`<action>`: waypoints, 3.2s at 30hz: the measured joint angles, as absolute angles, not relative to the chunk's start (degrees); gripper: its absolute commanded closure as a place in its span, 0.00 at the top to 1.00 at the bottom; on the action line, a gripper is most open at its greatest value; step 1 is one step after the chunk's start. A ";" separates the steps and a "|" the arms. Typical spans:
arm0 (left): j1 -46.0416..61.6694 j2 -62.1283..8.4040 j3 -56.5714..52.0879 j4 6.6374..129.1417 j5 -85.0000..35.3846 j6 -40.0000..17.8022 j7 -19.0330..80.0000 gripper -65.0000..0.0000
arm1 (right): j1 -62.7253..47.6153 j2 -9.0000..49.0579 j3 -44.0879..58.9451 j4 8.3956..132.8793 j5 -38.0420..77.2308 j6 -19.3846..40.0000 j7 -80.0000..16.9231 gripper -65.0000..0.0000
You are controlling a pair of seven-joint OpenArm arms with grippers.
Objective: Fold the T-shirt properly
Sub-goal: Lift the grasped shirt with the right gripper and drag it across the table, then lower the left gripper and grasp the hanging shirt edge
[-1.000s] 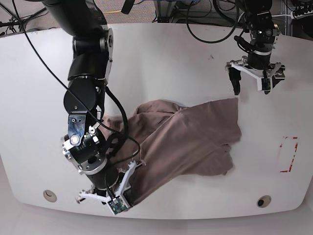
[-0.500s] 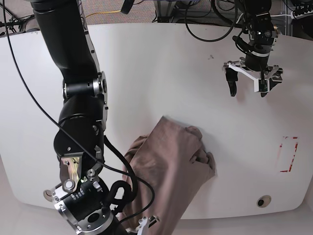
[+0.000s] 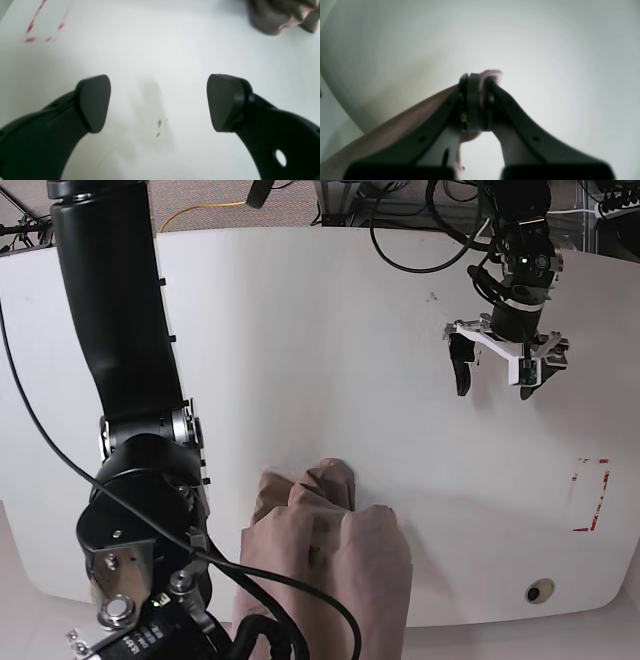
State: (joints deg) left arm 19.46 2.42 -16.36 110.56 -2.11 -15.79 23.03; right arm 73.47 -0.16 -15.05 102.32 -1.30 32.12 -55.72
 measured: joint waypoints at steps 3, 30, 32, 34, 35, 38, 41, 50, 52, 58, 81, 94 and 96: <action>18.83 2.35 -15.55 110.52 -1.78 -14.90 23.42 0.88 | 72.86 -0.21 -15.11 102.19 -1.23 33.67 -56.18 0.00; 4.97 0.49 -8.78 94.00 -1.80 -15.09 22.50 0.87 | 72.49 -3.62 -14.94 103.09 -1.69 34.11 -59.22 0.00; 2.68 -0.19 -7.18 89.95 -1.50 -15.11 21.74 0.87 | 72.51 -3.38 -14.92 103.09 -1.76 34.11 -59.24 0.00; 1.37 -0.45 -5.72 87.37 -1.52 -15.05 19.11 0.88 | 72.47 -3.51 -14.85 103.09 -1.72 34.11 -59.40 0.00; 0.62 -0.49 -5.15 85.93 -1.54 -15.07 18.41 0.88 | 72.51 -3.53 -14.87 103.09 -1.63 34.13 -59.35 0.00; -2.20 -0.12 -4.45 81.56 -1.69 -12.80 16.82 0.88 | 72.49 -3.51 -14.85 103.09 -1.72 34.11 -59.22 0.00; -5.98 -0.45 -2.37 76.27 -1.52 -9.87 15.35 0.88 | 72.47 -3.42 -14.83 103.15 -1.69 34.11 -59.20 0.00; -14.33 -1.45 4.64 60.45 -1.67 -9.34 7.81 0.87 | 72.55 -2.57 -14.85 103.72 -1.63 34.11 -59.07 0.00; -15.16 -1.63 6.48 58.11 -1.61 -9.41 5.54 0.87 | 72.53 -2.33 -14.83 103.83 -1.72 34.13 -59.16 0.00; -17.37 -1.15 7.66 51.94 -1.65 -9.61 1.93 0.87 | 72.51 -1.98 -14.85 103.83 -1.67 34.13 -59.13 0.00; -19.92 -1.30 11.31 45.58 -1.78 -9.41 -13.52 0.73 | 72.51 -0.14 -14.85 103.83 -1.48 34.11 -59.00 0.00; -19.73 -1.43 11.31 45.58 -1.78 -9.45 -13.54 0.00 | 72.49 -0.14 -14.85 103.83 -1.50 34.13 -59.02 0.00; -19.75 -1.43 11.31 45.60 -1.78 -9.43 -13.54 0.01 | 72.49 -0.14 -14.85 103.83 -1.50 34.13 -59.02 0.00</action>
